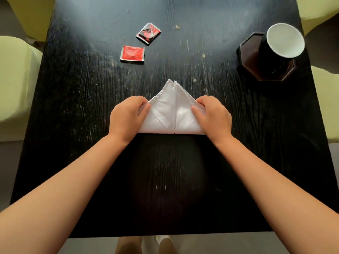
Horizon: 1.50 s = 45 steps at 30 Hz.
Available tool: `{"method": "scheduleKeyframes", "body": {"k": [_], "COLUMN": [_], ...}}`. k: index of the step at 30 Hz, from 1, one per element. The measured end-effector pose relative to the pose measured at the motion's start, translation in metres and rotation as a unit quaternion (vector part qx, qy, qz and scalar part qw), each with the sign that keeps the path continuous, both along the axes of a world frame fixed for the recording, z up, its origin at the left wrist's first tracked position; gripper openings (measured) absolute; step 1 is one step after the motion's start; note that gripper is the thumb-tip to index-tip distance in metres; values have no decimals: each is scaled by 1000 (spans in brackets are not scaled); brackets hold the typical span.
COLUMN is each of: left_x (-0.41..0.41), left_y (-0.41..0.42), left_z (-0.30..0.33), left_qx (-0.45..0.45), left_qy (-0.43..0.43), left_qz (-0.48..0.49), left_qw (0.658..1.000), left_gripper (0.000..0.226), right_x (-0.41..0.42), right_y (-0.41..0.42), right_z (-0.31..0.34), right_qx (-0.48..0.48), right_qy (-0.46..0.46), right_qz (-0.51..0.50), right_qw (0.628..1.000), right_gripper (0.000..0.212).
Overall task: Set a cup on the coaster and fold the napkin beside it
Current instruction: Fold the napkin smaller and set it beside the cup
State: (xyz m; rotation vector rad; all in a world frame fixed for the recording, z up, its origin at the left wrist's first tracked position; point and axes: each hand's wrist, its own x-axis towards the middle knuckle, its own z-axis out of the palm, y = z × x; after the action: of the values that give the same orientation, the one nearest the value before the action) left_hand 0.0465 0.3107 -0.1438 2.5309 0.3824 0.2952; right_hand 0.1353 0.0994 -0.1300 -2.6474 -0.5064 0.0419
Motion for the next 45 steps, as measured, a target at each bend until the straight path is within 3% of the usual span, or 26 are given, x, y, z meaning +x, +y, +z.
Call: {"method": "scheduleKeyframes", "body": {"k": [5, 8, 11, 14, 17, 23, 26, 30, 34, 40, 45], "left_x": [0, 1, -4, -1, 8, 11, 11, -15, -28, -26, -12], "left_y": [-3, -8, -26, -47, -49, -48, -47, -25, -5, -5, -36], "left_z": [-6, 0, 5, 2, -11, -25, -16, -14, -19, -13, -3], "left_qx": [59, 101, 165, 184, 172, 175, 168, 161, 145, 144, 166], "left_qy": [4, -45, -76, 9, 109, 167, 163, 134, 191, 210, 81], "left_qz": [5, 11, -71, -152, -174, -162, -160, -114, -124, -125, -119], "left_qw": [998, 994, 981, 971, 963, 957, 959, 971, 963, 959, 976], "left_gripper": [19, 42, 56, 56, 55, 58, 58, 61, 60, 60, 59], "right_x": [-8, -9, -23, -38, -34, -30, -31, -37, -38, -37, -38], "right_y": [-4, -2, 1, 11, 16, 17, 17, -1, -12, -10, -10], "right_z": [-12, -8, -5, -11, -22, -31, -25, -22, -26, -23, -26], "right_qx": [-57, -70, -60, -110, -182, -219, -223, -212, -236, -245, -242], "right_qy": [-65, -181, -253, -162, -53, 9, 12, -4, 27, 44, 40], "right_qz": [-19, -16, 23, 107, 112, 104, 90, -10, -16, -16, -15], "right_qw": [996, 981, 965, 975, 975, 970, 971, 977, 971, 968, 969], "right_gripper": [25, 28, 38, 50, 53, 57, 60, 61, 62, 63, 63]}}
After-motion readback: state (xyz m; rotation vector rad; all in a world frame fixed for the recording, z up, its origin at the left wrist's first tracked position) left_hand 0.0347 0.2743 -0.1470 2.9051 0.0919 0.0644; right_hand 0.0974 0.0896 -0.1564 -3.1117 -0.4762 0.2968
